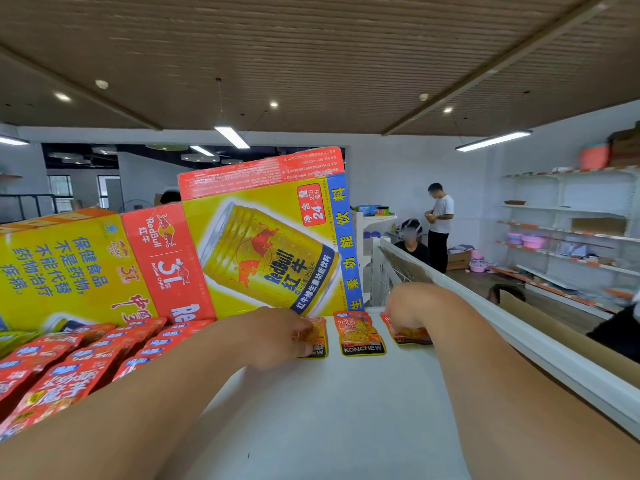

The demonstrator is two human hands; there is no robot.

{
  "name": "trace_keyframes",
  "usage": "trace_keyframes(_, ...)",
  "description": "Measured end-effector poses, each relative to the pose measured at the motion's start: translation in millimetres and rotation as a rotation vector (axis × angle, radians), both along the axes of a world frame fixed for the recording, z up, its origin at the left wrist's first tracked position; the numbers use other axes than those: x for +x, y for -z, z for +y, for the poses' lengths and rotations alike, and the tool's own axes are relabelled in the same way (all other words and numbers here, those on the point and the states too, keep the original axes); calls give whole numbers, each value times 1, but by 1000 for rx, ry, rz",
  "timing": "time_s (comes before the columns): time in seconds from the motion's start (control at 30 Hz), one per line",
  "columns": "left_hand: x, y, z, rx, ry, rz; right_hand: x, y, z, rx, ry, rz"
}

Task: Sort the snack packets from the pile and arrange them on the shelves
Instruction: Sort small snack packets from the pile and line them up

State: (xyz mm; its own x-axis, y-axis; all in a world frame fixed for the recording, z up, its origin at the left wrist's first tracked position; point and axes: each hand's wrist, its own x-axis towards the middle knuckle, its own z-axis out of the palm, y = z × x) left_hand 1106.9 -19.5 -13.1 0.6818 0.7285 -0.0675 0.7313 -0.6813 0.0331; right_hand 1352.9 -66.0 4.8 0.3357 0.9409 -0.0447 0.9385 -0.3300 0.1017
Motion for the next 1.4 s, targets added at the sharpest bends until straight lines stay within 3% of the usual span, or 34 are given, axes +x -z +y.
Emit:
trace_keyframes(0.23,-1,-2,0,-23,-6,-29,-1,-3,1,13,-11,21)
trace_keyframes(0.37,-6,-12,0,-36,-48,-146,-8,-10,-2,92,-6,62)
trace_keyframes(0.5,-16,-25,1,14,-66,-243,-21,-14,-6,132,-87,79)
trace_keyframes(0.63,-19,-45,-11,45,-37,-276,-29,-19,-12,250,-177,240)
trace_keyframes(0.73,-26,-56,-20,68,-45,-246,-44,-25,-17,248,-192,237)
trace_keyframes(0.97,-44,-61,-34,120,-19,-410,-95,-31,-48,337,-189,255)
trace_keyframes(1.2,-142,-70,-48,142,-17,-446,-181,-57,-85,383,-214,206)
trace_keyframes(1.4,-286,-89,-61,253,-147,-418,-302,-84,-95,442,-293,156)
